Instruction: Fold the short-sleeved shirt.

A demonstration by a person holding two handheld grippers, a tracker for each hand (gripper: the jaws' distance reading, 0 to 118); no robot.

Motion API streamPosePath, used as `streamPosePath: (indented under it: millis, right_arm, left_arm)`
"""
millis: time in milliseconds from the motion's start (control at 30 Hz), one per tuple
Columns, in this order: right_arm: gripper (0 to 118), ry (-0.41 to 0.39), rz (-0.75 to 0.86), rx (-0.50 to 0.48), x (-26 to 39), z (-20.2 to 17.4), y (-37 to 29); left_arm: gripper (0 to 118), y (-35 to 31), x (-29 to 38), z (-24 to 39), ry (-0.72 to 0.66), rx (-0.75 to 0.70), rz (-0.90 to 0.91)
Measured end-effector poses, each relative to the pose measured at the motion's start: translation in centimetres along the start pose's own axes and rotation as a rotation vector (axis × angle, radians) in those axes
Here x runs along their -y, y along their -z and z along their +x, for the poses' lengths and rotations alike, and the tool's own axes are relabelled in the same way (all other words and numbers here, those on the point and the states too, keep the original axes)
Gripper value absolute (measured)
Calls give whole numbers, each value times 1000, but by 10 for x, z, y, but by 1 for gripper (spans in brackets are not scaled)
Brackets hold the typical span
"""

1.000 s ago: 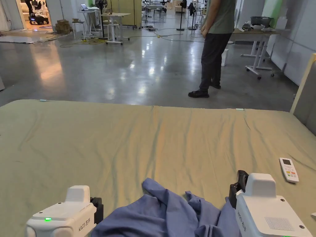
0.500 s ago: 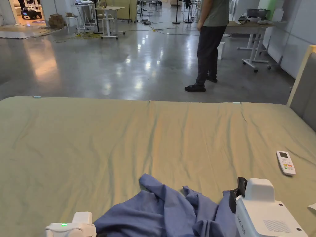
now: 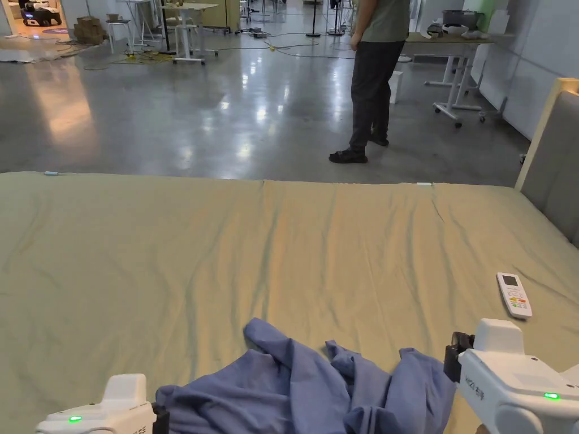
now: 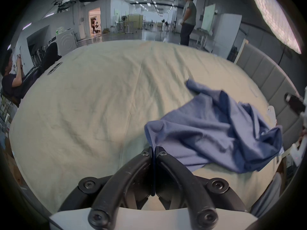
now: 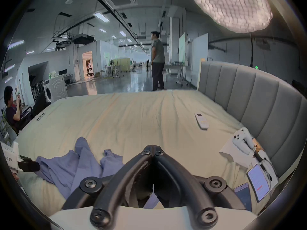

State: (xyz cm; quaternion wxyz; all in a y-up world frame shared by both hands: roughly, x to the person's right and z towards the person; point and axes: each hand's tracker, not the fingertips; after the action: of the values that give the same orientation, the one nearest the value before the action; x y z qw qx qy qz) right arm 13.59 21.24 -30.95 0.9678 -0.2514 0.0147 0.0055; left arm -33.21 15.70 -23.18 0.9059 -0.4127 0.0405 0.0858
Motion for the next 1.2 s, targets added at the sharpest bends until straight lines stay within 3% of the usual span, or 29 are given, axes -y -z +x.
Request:
streamPosePath:
  millis: [100, 200, 267, 333, 367, 467, 600, 633, 700, 800, 900, 1200]
  right_arm:
    - [5, -48, -152, 17, -3, 14, 29]
    - [38, -35, -244, 3, 9, 26, 67]
    - [39, -41, -303, 33, 17, 30, 90]
    - [51, -75, -394, -12, 24, 32, 106]
    - [51, -67, -444, -12, 29, 34, 113]
    - [50, -26, -490, -46, 42, 36, 123]
    - [9, -59, -454, -81, 49, 29, 121]
    - [7, -71, -453, -90, 50, 25, 120]
    - [5, -127, -439, -47, 48, 18, 117]
    - [4, -114, -412, -59, 41, 19, 103]
    - [4, -66, -287, -67, 19, 14, 70]
    - [4, -89, -38, -91, -66, 21, 8]
  left_arm:
    - [4, -3, -5, -1, 26, -15, 22]
    - [4, 2, -7, -3, 28, -4, 33]
    - [4, 3, -7, -2, 31, -5, 40]
    - [4, 6, -7, -1, 40, -13, 37]
    - [4, 8, -6, -1, 43, -14, 33]
    - [4, 12, -5, -1, 37, -13, 26]
    - [4, 23, -2, -3, 41, -22, 13]
    - [4, 25, -1, -2, 44, -25, 10]
    - [4, 30, 0, -5, 41, -26, 11]
    - [4, 23, -2, -5, 34, -21, 28]
    - [4, 11, -12, -5, 26, -5, 80]
    - [4, -44, -77, -2, 68, 21, 237]
